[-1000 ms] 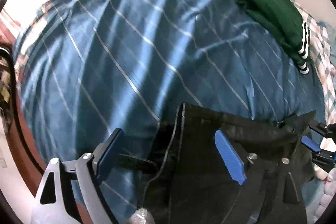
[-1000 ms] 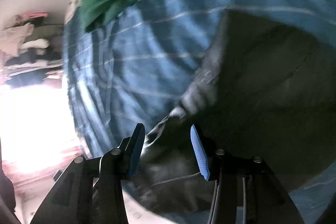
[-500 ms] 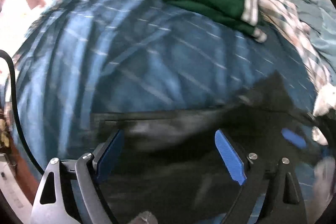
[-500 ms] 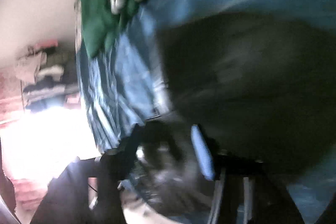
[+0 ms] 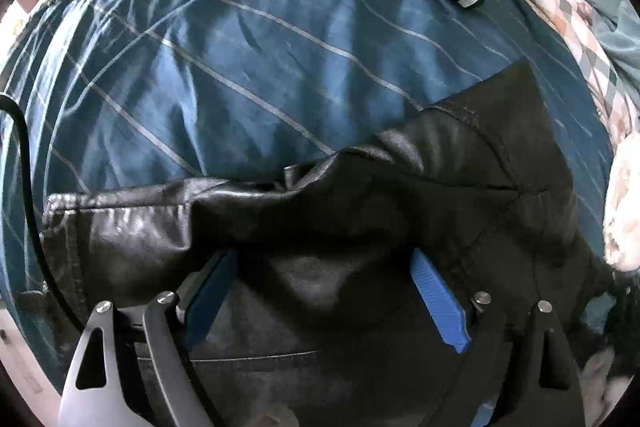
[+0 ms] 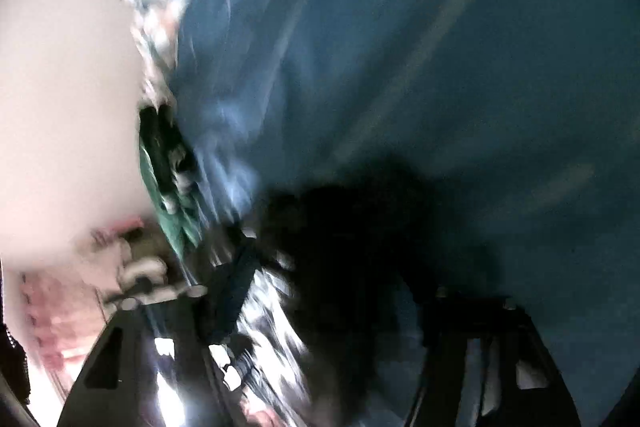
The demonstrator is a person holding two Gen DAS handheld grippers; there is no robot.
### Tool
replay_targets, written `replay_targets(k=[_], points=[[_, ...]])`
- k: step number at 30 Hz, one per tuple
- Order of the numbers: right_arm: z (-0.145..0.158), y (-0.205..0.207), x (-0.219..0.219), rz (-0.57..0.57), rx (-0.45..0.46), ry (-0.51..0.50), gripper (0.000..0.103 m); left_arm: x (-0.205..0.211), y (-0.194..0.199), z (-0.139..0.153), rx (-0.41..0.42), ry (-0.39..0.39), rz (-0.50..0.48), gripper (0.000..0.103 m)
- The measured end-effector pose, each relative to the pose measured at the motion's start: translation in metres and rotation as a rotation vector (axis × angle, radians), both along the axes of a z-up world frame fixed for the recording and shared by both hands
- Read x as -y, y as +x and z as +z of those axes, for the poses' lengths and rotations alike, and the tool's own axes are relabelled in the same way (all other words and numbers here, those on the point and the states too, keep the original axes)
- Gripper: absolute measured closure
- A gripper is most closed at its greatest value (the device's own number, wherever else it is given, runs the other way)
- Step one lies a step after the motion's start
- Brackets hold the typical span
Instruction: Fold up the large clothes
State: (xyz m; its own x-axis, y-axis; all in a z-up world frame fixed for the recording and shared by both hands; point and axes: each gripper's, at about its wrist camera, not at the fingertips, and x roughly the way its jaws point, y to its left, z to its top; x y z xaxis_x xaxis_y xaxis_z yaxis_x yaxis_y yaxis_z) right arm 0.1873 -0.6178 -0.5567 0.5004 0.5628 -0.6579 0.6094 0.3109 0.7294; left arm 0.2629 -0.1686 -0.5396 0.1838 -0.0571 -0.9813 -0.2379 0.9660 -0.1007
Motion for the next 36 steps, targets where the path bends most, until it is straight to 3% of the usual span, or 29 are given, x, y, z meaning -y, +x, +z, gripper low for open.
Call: replay_targets(k=[1,3,5,6,9,10,18,20,21,25,28,32,36], points=[[0.0,0.002,0.002,-0.019,0.007,-0.004,0.074,-0.003,-0.001,0.001,0.003,0.004,0.0,0.014],[0.0,0.003,0.004,-0.062,0.017,-0.028,0.075,-0.009,-0.002,-0.001,-0.003,-0.021,0.008,0.014],[-0.007,-0.001,0.009,-0.079,0.034,0.025,0.074,-0.015,-0.002,-0.001,-0.008,-0.036,0.018,0.014],[-0.011,-0.003,0.011,-0.077,0.042,0.059,0.07,-0.015,-0.001,0.0,-0.012,-0.037,0.02,0.014],[-0.017,-0.002,0.012,-0.029,0.066,0.138,0.04,-0.015,0.001,0.002,-0.017,-0.036,0.029,0.014],[-0.02,0.006,-0.001,0.014,0.087,0.169,0.035,-0.015,0.001,0.002,-0.017,-0.033,0.028,0.014],[-0.022,0.053,-0.053,0.27,0.164,0.163,0.029,-0.011,0.002,-0.007,-0.001,-0.029,0.018,0.01],[-0.019,0.066,-0.067,0.316,0.182,0.152,0.041,-0.011,0.001,-0.008,0.004,-0.033,0.015,0.01],[-0.019,0.071,-0.074,0.332,0.173,0.128,0.065,-0.011,0.0,-0.009,0.005,-0.032,0.013,0.01],[-0.008,0.073,-0.077,0.278,0.163,0.097,0.082,-0.01,0.012,-0.013,0.0,-0.031,-0.002,0.009],[0.026,0.063,-0.066,0.192,0.216,0.11,0.085,0.006,0.025,-0.012,0.018,-0.045,-0.052,0.007],[0.078,0.059,-0.053,0.13,0.283,0.077,0.086,0.036,0.054,-0.016,0.045,-0.129,-0.095,0.006],[0.117,0.082,-0.049,0.148,0.337,-0.001,0.086,0.067,0.089,-0.021,0.07,-0.205,-0.131,0.004]])
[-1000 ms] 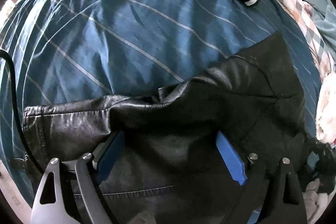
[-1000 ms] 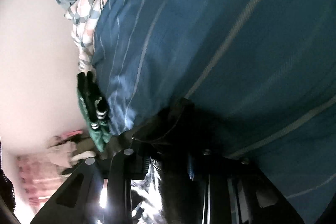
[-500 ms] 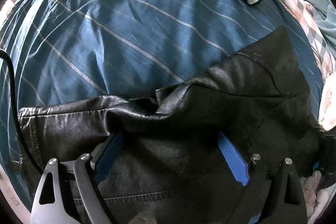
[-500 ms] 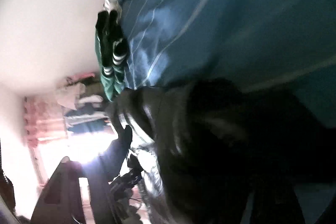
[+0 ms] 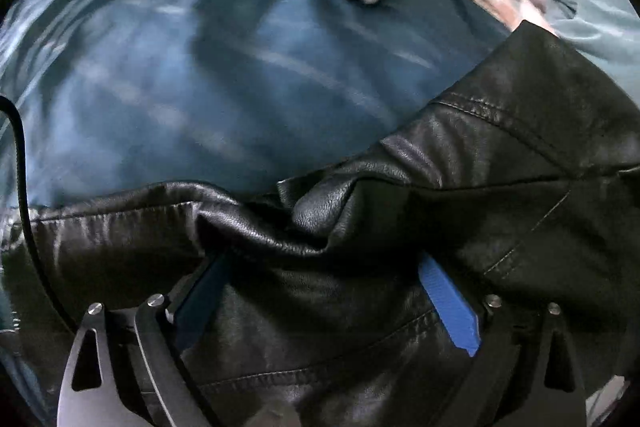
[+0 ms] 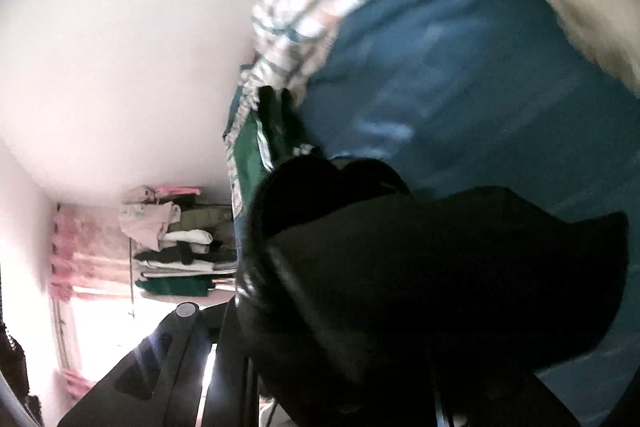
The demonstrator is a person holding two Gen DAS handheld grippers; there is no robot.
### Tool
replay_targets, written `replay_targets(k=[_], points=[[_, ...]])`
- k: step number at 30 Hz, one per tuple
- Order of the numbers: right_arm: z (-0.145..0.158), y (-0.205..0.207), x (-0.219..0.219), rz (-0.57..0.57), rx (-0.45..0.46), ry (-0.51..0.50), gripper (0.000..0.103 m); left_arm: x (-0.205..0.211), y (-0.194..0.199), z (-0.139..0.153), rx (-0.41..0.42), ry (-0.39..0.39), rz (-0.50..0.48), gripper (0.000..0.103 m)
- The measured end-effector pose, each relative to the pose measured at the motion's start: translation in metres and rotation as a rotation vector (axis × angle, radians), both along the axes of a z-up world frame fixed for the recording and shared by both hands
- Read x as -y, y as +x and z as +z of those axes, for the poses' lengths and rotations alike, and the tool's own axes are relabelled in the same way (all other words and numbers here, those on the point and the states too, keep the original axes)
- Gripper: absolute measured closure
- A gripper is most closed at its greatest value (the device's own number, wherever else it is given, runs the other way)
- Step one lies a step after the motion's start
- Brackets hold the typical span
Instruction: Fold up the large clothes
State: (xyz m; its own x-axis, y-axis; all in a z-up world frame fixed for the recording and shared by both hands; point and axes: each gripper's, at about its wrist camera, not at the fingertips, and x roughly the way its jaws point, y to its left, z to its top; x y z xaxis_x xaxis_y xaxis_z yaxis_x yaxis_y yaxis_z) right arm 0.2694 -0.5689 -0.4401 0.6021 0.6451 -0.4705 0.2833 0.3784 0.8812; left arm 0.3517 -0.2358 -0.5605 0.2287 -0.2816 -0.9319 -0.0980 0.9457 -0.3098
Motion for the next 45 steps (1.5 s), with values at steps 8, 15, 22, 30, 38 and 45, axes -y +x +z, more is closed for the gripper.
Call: replay_targets(k=[8,15,22,30,38,45], points=[[0.065,0.026,-0.07,0.184,0.083,-0.118,0.086,-0.073,-0.032,0.043,0.006,-0.138,0.124,0.006],[0.087,-0.005,-0.225,0.454,0.108,-0.137,0.086,-0.236,-0.19,0.092,-0.033,0.016,0.45,0.006],[-0.004,-0.07,-0.398,0.798,-0.03,-0.307,0.086,-0.339,-0.308,0.085,-0.149,0.145,0.711,0.006],[-0.036,-0.094,-0.46,0.994,-0.107,-0.473,0.039,-0.353,-0.32,0.116,-0.054,0.113,0.748,0.006],[0.042,-0.11,-0.429,1.22,-0.081,-0.425,0.017,-0.329,-0.266,0.165,0.129,0.044,0.633,0.006],[0.0,-0.004,-0.359,0.913,-0.197,-0.522,0.074,-0.289,-0.227,0.113,0.091,0.091,0.542,0.006]])
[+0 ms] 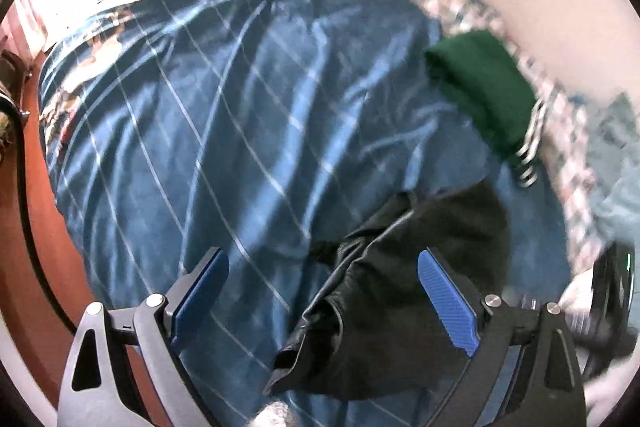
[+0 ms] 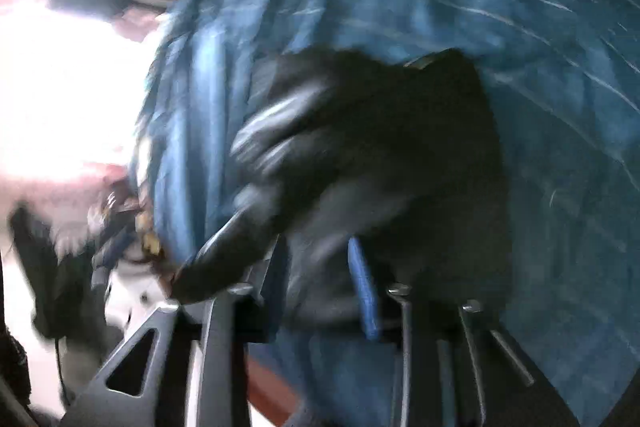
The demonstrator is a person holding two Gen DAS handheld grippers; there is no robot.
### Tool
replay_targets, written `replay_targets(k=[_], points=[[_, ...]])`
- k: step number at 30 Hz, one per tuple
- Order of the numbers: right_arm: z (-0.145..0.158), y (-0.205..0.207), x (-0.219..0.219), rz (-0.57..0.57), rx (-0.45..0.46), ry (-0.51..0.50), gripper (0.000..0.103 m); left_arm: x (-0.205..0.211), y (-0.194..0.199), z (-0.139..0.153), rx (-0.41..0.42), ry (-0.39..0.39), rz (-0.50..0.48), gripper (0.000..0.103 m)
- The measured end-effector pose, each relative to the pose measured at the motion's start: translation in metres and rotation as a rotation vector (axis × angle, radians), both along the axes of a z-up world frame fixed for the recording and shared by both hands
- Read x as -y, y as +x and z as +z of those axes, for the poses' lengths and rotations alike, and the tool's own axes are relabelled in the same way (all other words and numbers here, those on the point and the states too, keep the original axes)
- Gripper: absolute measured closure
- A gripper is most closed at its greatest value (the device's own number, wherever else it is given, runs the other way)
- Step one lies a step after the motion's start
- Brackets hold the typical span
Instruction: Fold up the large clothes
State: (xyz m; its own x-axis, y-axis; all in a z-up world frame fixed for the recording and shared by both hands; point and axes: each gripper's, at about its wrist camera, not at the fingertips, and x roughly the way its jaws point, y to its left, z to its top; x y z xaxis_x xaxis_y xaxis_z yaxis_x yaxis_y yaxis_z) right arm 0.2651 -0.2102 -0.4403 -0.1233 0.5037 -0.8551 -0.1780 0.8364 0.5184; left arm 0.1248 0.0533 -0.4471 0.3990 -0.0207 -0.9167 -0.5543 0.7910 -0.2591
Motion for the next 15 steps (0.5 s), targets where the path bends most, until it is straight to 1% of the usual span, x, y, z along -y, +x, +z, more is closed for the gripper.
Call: replay_targets(k=[1,2,3,5,6,7,8,9,10,11,12,13,15], points=[[-0.017,0.013,-0.006,-0.005,-0.018,-0.001,0.075,0.003,0.002,-0.01,-0.016,0.003,0.0,0.006],[-0.041,0.022,-0.02,0.022,-0.057,-0.001,0.075,0.006,0.003,-0.022,-0.046,0.004,0.006,0.006],[-0.06,0.027,-0.035,0.054,-0.069,-0.033,0.075,0.008,0.004,-0.033,-0.064,0.0,0.014,0.006],[-0.081,0.032,-0.062,0.117,-0.048,-0.094,0.074,0.012,0.003,-0.051,-0.103,0.009,0.019,0.006],[-0.086,0.032,-0.072,0.143,-0.027,-0.13,0.072,0.013,0.003,-0.057,-0.116,0.009,0.017,0.006],[-0.083,0.033,-0.075,0.153,-0.029,-0.144,0.068,0.015,0.002,-0.063,-0.127,0.009,0.016,0.006],[-0.08,0.033,-0.075,0.168,-0.046,-0.147,0.066,0.016,0.001,-0.068,-0.145,0.01,0.018,0.006],[-0.069,0.036,-0.071,0.169,-0.076,-0.132,0.066,0.016,-0.001,-0.071,-0.154,0.003,0.023,0.006],[-0.058,0.037,-0.066,0.159,-0.087,-0.102,0.066,0.017,-0.003,-0.072,-0.156,-0.002,0.025,0.006],[-0.046,0.041,-0.057,0.139,-0.088,-0.048,0.066,0.018,-0.005,-0.073,-0.163,0.004,0.028,0.006],[-0.033,0.044,-0.05,0.112,-0.073,-0.003,0.066,0.018,-0.006,-0.073,-0.167,0.013,0.026,0.006],[-0.023,0.047,-0.044,0.085,-0.06,0.014,0.066,0.019,-0.007,-0.074,-0.172,0.025,0.023,0.006],[-0.03,0.057,-0.046,0.047,-0.064,0.062,0.066,0.021,-0.009,-0.083,-0.2,0.059,0.019,0.006]])
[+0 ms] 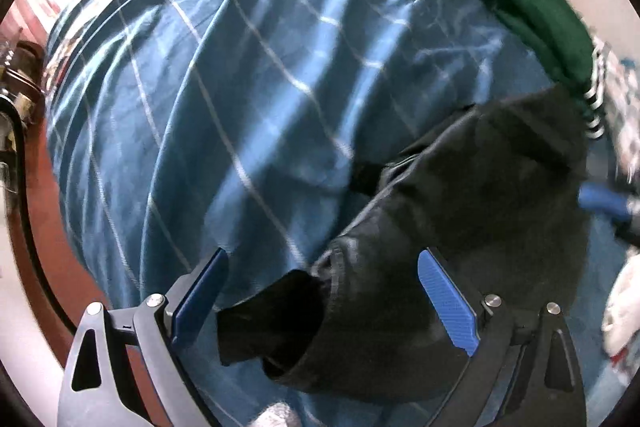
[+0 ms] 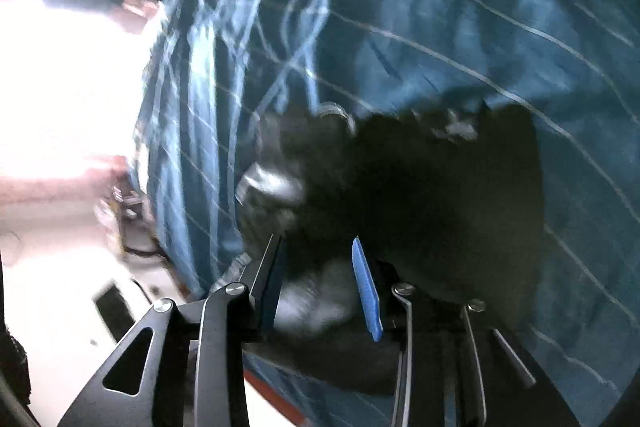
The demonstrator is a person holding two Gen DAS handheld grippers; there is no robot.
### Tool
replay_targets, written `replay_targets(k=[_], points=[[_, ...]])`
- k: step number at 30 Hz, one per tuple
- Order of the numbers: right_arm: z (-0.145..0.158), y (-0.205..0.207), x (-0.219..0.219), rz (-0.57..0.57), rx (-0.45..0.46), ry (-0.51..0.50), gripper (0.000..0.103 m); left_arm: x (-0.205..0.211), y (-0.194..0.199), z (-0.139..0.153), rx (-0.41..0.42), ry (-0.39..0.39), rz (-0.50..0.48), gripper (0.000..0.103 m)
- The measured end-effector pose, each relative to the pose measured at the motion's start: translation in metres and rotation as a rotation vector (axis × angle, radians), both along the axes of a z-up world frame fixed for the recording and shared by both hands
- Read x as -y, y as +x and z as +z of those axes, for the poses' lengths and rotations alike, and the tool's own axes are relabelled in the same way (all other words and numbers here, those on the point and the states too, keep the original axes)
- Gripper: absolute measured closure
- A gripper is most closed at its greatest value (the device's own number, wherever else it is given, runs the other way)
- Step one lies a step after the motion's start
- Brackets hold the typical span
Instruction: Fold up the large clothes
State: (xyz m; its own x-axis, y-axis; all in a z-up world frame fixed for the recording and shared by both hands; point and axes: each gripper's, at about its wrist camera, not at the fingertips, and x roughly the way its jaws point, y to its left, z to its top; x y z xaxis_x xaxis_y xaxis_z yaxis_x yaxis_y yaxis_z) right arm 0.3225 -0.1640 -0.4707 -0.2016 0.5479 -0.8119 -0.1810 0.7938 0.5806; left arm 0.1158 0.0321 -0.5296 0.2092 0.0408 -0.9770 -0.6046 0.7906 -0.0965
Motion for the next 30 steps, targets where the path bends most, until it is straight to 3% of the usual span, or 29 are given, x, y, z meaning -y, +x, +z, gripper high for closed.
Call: replay_targets(k=[3,5,7,10,13,16,19,21,23,24,25,26,27,28,30], points=[[-0.053,0.011,-0.025,-0.03,-0.014,-0.062,0.066,0.0,-0.001,-0.012,-0.026,0.022,-0.007,0.006],[-0.069,0.015,-0.036,-0.029,0.016,-0.071,0.066,-0.003,-0.002,-0.012,-0.037,0.039,-0.015,0.006],[-0.056,0.017,-0.043,0.038,0.034,-0.098,0.064,-0.005,-0.007,-0.004,-0.038,0.036,-0.006,0.006],[-0.022,0.013,-0.017,0.051,0.023,0.009,0.058,-0.009,-0.032,0.023,0.007,0.001,0.047,0.006],[0.002,0.0,0.042,-0.048,0.039,0.052,0.04,-0.007,-0.068,0.041,0.063,-0.098,0.172,0.006],[0.006,-0.019,0.098,-0.127,0.02,0.019,0.04,0.006,-0.085,0.028,0.088,-0.287,0.302,0.006],[-0.003,-0.034,0.149,-0.19,-0.004,-0.06,0.04,0.022,-0.077,0.0,0.129,-0.481,0.382,0.006],[-0.018,-0.039,0.186,-0.234,-0.045,-0.083,0.04,0.024,-0.064,-0.02,0.172,-0.517,0.448,0.006],[-0.027,-0.042,0.199,-0.263,-0.055,-0.061,0.04,0.02,-0.048,-0.032,0.181,-0.457,0.495,0.008],[-0.034,-0.044,0.207,-0.271,-0.065,-0.042,0.04,0.017,-0.044,-0.036,0.178,-0.434,0.522,0.014],[-0.038,-0.044,0.206,-0.277,-0.068,-0.026,0.04,0.013,-0.044,-0.038,0.182,-0.415,0.558,0.031],[-0.041,-0.043,0.205,-0.275,-0.063,-0.001,0.04,0.009,-0.046,-0.035,0.194,-0.4,0.609,0.041],[-0.042,-0.041,0.206,-0.272,-0.059,0.027,0.04,0.008,-0.047,-0.032,0.208,-0.399,0.63,0.063],[-0.047,-0.038,0.203,-0.263,-0.058,0.057,0.04,0.008,-0.05,-0.025,0.214,-0.398,0.638,0.077],[-0.058,-0.029,0.197,-0.245,-0.076,0.144,0.039,0.009,-0.058,-0.011,0.237,-0.406,0.635,0.081]])
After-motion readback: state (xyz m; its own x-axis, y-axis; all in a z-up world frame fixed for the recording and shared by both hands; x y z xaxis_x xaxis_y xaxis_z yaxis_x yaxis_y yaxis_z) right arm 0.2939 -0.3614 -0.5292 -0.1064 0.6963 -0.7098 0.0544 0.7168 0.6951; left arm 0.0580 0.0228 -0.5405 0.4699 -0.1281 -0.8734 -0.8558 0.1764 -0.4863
